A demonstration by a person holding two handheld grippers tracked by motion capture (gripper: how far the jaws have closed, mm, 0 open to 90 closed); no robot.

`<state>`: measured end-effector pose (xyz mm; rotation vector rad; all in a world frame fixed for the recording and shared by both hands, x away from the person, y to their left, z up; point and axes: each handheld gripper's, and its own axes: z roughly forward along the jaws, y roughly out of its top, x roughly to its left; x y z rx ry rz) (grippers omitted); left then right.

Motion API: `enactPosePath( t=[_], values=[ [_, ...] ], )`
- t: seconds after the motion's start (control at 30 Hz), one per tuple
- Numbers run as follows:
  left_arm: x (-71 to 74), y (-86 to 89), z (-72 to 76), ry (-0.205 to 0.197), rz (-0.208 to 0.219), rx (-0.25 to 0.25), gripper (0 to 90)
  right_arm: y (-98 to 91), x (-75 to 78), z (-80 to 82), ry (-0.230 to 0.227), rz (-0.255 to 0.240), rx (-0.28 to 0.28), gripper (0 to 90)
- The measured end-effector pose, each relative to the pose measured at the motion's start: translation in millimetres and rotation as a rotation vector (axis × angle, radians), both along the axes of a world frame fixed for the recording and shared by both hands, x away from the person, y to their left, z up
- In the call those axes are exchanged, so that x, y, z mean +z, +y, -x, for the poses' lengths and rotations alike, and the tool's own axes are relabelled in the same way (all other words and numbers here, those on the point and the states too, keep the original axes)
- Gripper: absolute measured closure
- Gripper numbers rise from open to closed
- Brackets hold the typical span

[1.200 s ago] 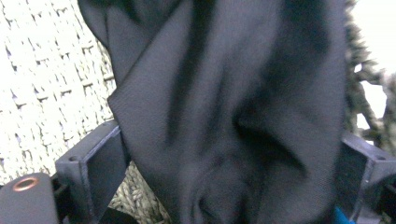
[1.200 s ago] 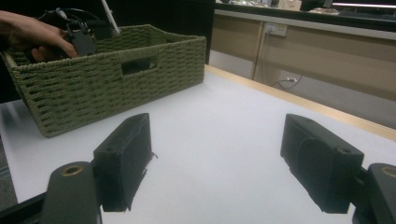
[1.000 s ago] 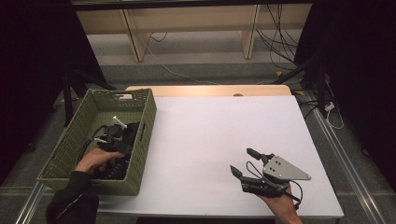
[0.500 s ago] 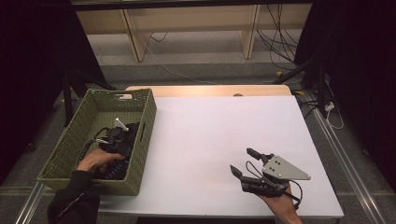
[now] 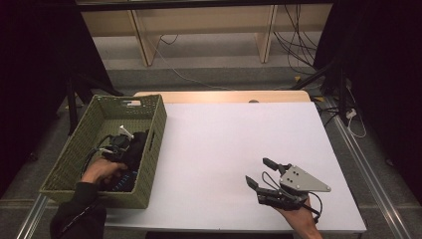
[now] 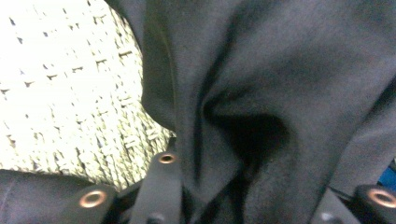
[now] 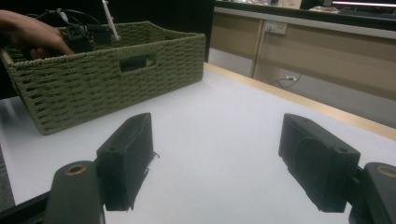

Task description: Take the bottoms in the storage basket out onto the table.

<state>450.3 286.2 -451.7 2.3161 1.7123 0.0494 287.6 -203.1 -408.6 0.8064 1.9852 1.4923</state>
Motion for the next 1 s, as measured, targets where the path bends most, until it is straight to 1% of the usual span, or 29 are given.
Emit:
enactPosePath(
  t=[0.03,0.13,0.2,0.3,0.37,0.47,0.6,0.67,0.73,0.83,0.93,1.0],
  values=[
    [1.6,0.7,0.3,-0.011,0.013,-0.001,77.4,0.0,0.0,0.0,0.000,0.000,0.000,27.1],
    [7.6,4.2,1.1,-0.043,0.084,0.008,78.7,-0.1,0.2,0.2,0.001,0.000,0.000,27.3],
    [11.2,6.9,1.9,-0.058,0.131,0.010,79.3,-0.3,0.2,-0.1,-0.001,0.002,0.000,27.4],
    [16.5,12.0,3.7,-0.081,0.196,0.019,79.8,-0.4,0.0,-0.3,-0.002,0.001,0.002,27.5],
    [21.9,16.7,5.0,-0.104,0.236,0.022,80.0,-0.3,0.1,-0.3,-0.002,0.000,0.002,27.5],
    [31.7,21.8,7.6,-0.142,0.284,0.024,80.2,-0.2,0.1,-0.2,0.003,0.000,0.001,27.5],
    [45.5,24.4,11.5,-0.200,0.348,0.027,80.2,-0.4,0.1,-0.2,0.001,0.001,0.002,27.5],
    [52.5,24.4,13.8,-0.226,0.371,0.028,80.2,-0.3,0.1,-0.3,-0.002,-0.001,0.002,27.5],
    [59.0,24.6,16.0,-0.253,0.381,0.030,80.2,-0.4,0.2,-0.2,0.002,-0.002,-0.001,27.5],
    [67.3,25.9,18.6,-0.293,0.422,0.040,80.2,-0.4,0.1,-0.3,0.001,-0.002,-0.002,27.6],
    [74.2,26.1,21.1,-0.323,0.459,0.035,80.2,-0.6,0.2,-0.2,0.000,0.000,-0.002,27.5],
    [79.0,26.0,22.8,-0.343,0.476,0.036,80.2,-0.7,0.3,-0.2,-0.002,0.001,-0.002,27.6]
  ],
)
